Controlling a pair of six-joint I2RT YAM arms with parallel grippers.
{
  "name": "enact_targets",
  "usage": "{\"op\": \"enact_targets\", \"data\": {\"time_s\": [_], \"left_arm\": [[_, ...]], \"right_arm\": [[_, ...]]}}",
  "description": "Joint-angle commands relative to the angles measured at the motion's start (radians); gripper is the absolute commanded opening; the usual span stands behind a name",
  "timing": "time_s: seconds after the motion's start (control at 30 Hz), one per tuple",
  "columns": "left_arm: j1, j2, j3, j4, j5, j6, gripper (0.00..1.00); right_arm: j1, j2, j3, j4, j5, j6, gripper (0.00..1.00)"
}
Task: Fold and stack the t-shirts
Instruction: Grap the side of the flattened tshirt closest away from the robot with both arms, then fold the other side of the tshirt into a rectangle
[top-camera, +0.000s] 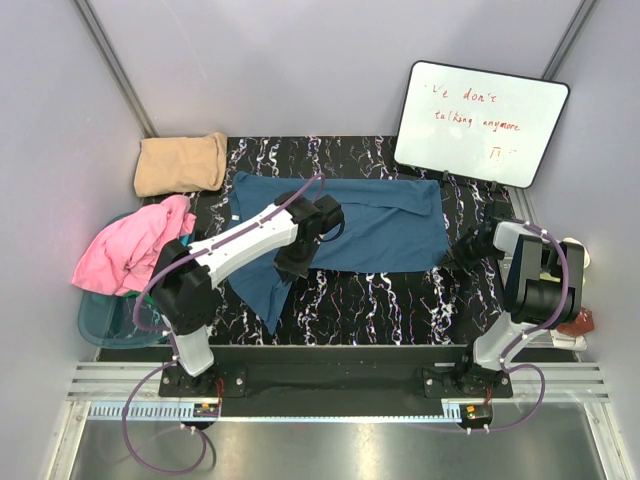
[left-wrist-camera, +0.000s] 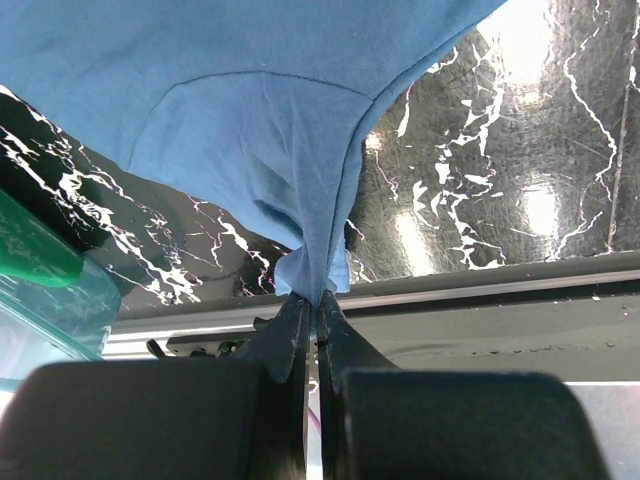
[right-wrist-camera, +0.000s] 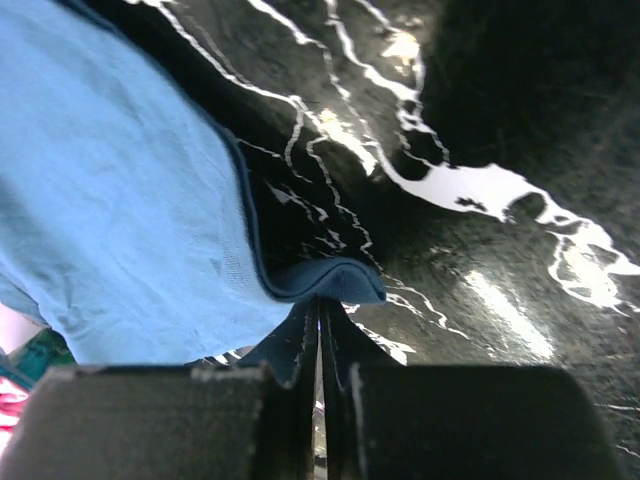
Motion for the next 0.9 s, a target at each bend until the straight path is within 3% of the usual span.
{"op": "enact_targets", "data": {"time_s": [0.0, 0.3, 0.47, 0.67, 0.87], "left_arm": [[-0.003, -0.021, 0.039, -0.195, -0.058, -0.003, 0.00], [0.017, 0.011, 0.081, -0.211, -0.124, 0.005, 0.00], [0.037, 0.034, 0.150, -0.209, -0.254, 0.003, 0.00], [0.108, 0.094, 0.223, -0.209, -0.398, 0.031, 0.00], [0.203, 0.192, 0.306, -0.208, -0.509, 0.054, 0.00]], "right_arm": [[-0.003, -0.024, 0.000, 0.041, -0.052, -0.036, 0.00], [-0.003, -0.155, -0.006, -0.017, -0.118, -0.057, 0.00], [-0.003, -0.182, 0.063, -0.060, -0.099, -0.098, 0.00], [-0.003, -0.127, 0.227, -0.120, -0.049, -0.166, 0.00], [-0.001, 0.030, 0.363, -0.123, -0.055, -0.171, 0.00]]}}
